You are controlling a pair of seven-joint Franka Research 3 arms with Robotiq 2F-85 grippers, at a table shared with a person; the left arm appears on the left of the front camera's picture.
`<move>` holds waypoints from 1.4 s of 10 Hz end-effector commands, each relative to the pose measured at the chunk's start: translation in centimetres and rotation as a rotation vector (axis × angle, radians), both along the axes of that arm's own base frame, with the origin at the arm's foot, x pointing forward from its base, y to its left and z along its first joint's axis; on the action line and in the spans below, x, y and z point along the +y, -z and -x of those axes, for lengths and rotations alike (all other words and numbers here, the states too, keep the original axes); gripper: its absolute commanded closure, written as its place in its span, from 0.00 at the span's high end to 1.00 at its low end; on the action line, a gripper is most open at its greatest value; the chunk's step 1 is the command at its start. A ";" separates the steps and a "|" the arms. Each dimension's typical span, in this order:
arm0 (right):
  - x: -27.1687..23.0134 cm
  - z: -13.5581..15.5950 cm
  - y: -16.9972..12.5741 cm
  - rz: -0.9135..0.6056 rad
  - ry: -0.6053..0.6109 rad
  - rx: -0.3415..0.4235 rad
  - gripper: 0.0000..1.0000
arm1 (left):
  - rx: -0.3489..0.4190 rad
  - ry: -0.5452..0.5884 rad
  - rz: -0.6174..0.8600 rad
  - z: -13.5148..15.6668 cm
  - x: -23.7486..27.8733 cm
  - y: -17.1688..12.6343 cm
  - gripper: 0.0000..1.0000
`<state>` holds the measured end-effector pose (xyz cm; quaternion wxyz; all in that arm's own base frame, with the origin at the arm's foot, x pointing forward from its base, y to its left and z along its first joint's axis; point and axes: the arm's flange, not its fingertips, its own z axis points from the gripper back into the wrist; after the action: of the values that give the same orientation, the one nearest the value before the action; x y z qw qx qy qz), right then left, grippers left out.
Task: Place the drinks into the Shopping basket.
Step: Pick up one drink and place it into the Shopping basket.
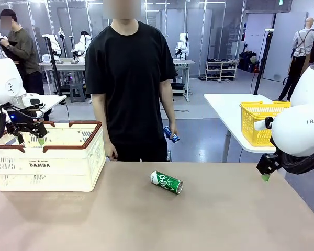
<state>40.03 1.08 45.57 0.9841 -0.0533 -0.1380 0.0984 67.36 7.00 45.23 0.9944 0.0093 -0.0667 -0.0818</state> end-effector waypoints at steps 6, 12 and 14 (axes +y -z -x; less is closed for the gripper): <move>-0.2 0.0 -0.1 0.004 -0.011 0.004 1.00 | 0.000 0.000 0.000 0.0 0.0 0.0 1.00; -0.2 0.0 -0.1 0.004 -0.011 0.004 1.00 | 0.000 0.000 0.000 0.0 0.0 0.0 1.00; -0.2 0.0 -0.1 0.004 -0.011 0.004 1.00 | -0.058 0.057 -0.037 0.3 -0.4 -2.5 1.00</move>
<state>40.03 1.08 45.57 0.9841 -0.0533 -0.1379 0.0984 67.40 6.82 45.98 0.9933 0.0165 -0.0739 -0.0876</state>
